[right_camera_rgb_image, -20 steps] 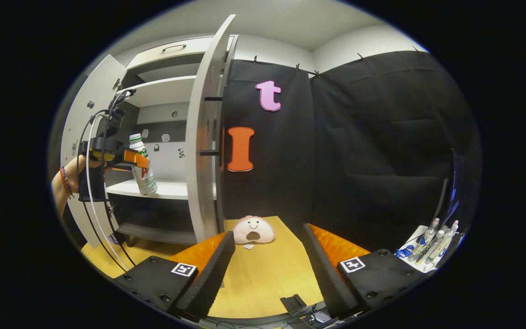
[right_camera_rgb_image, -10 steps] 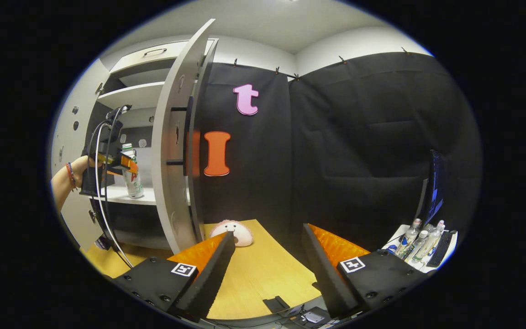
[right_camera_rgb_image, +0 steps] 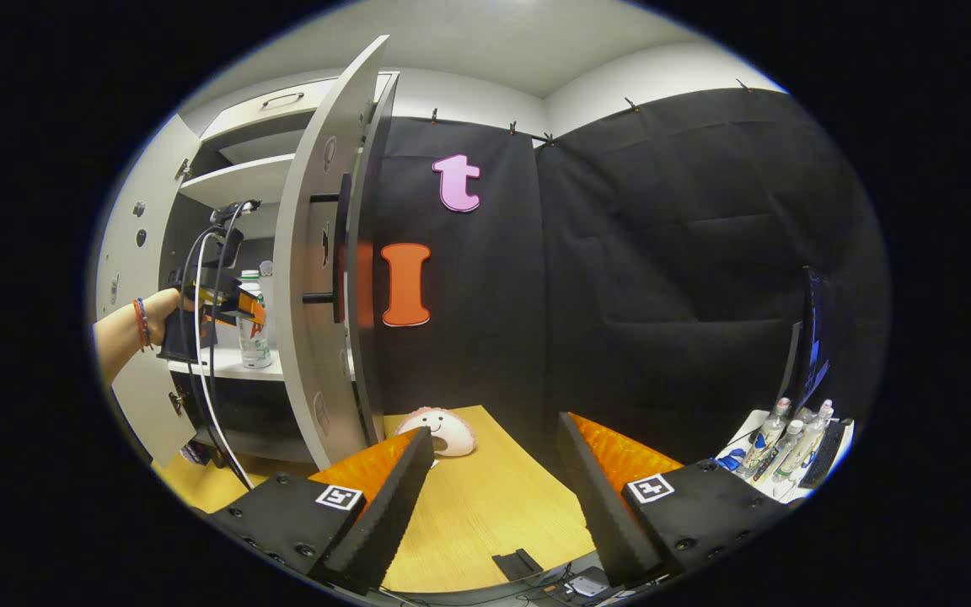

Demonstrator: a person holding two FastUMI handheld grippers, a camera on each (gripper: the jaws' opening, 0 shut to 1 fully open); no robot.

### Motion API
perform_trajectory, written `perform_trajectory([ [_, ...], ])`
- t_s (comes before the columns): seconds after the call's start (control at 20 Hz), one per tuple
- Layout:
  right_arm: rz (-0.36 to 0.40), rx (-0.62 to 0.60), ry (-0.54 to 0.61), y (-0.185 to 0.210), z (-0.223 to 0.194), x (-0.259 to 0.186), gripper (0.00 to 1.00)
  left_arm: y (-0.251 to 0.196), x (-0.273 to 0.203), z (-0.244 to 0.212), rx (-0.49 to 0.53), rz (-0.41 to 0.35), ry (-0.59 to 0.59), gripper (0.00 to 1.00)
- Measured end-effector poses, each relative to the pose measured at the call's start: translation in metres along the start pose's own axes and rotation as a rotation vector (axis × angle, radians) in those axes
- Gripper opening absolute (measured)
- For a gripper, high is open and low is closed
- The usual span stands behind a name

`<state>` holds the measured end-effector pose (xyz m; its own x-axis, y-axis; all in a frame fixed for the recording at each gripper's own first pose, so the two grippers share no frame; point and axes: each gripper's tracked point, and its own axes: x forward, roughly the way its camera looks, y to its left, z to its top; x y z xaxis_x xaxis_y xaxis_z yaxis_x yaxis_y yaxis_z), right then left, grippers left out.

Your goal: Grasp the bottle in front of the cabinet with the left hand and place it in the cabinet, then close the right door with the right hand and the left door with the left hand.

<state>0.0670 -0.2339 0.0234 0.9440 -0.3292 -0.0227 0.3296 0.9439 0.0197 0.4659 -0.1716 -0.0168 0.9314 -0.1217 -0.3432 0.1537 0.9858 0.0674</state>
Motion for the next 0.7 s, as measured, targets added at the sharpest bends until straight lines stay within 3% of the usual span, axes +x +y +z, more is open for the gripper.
perform_trajectory([
  [0.35, 0.027, -0.012, -0.011, -0.005, -0.009, -0.009, 0.98, 0.008, -0.011, -0.004, 0.003, 0.046, -0.007, 0.82],
  [0.4, 0.032, -0.016, -0.009, -0.006, -0.011, -0.008, 0.90, 0.010, -0.014, -0.005, -0.003, 0.059, -0.011, 0.86],
  [0.5, 0.043, -0.024, -0.011, -0.010, -0.011, -0.004, 0.90, 0.010, -0.023, -0.003, -0.020, 0.082, -0.029, 0.93],
  [0.55, 0.055, -0.025, -0.013, -0.014, -0.011, -0.001, 0.98, 0.012, -0.030, -0.002, -0.026, 0.100, -0.038, 0.94],
  [0.6, 0.064, -0.025, -0.011, -0.017, -0.013, 0.003, 0.98, 0.013, -0.039, 0.000, -0.026, 0.118, -0.054, 0.95],
  [0.65, 0.073, -0.027, -0.008, -0.021, -0.015, 0.009, 0.90, 0.013, -0.048, 0.002, -0.019, 0.132, -0.072, 0.95],
  [0.7, 0.080, -0.027, -0.010, -0.024, -0.015, 0.017, 0.90, 0.012, -0.059, 0.006, -0.007, 0.145, -0.095, 0.95],
])
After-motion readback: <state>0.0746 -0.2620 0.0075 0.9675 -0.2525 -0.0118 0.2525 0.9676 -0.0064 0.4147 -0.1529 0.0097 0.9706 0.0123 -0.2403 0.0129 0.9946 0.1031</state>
